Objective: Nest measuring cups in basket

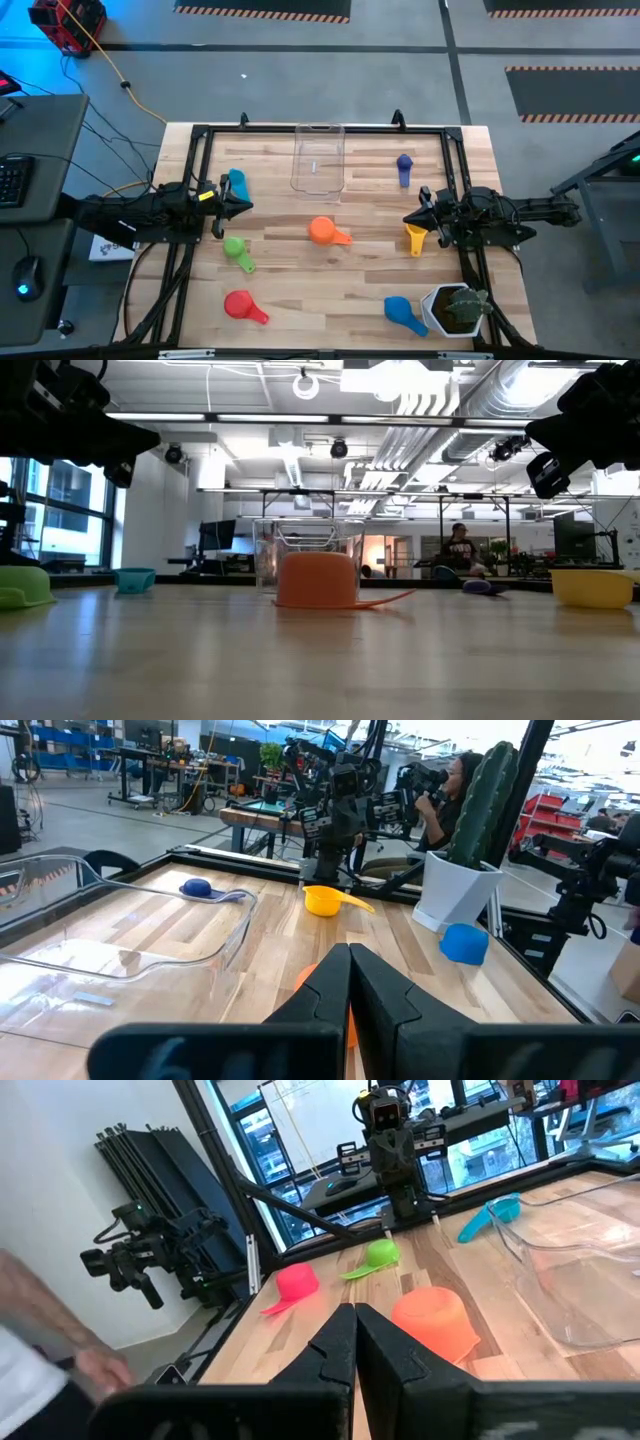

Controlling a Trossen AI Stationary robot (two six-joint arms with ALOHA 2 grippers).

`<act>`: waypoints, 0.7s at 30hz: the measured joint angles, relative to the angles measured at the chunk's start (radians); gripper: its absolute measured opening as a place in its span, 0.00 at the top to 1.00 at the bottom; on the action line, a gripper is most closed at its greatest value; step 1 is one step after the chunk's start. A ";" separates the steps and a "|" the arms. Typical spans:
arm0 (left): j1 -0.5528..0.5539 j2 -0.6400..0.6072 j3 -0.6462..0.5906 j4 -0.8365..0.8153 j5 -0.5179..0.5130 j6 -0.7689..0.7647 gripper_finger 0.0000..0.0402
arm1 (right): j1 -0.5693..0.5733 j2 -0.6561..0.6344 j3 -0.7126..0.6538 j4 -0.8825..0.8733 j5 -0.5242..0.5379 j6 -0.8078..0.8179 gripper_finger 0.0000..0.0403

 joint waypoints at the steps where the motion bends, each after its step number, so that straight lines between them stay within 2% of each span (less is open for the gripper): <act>1: 0.000 0.000 0.000 0.000 0.000 0.000 1.00 | 0.000 0.000 0.000 0.000 0.010 -0.019 1.00; 4: 0.000 0.000 0.000 0.000 0.000 0.000 1.00 | 0.000 0.000 0.000 0.008 0.038 0.000 1.00; 6: 0.000 0.000 0.000 0.000 0.000 0.000 1.00 | -0.001 0.002 0.000 0.078 0.117 0.053 1.00; 11: 0.000 0.000 0.000 0.000 0.000 0.000 1.00 | -0.003 0.002 0.000 0.477 0.545 0.285 1.00; 12: 0.000 0.000 0.000 0.000 0.000 0.000 1.00 | -0.003 0.002 0.000 0.533 0.625 0.297 1.00; 14: 0.000 0.000 0.000 0.000 0.000 0.000 1.00 | -0.003 0.002 0.000 0.614 0.720 0.278 1.00; 17: 0.000 0.000 0.000 0.000 0.000 0.000 1.00 | -0.003 0.011 0.020 0.653 0.761 0.261 1.00; 21: 0.000 0.000 0.000 0.000 0.000 0.000 1.00 | -0.003 0.085 0.108 0.725 0.692 0.349 1.00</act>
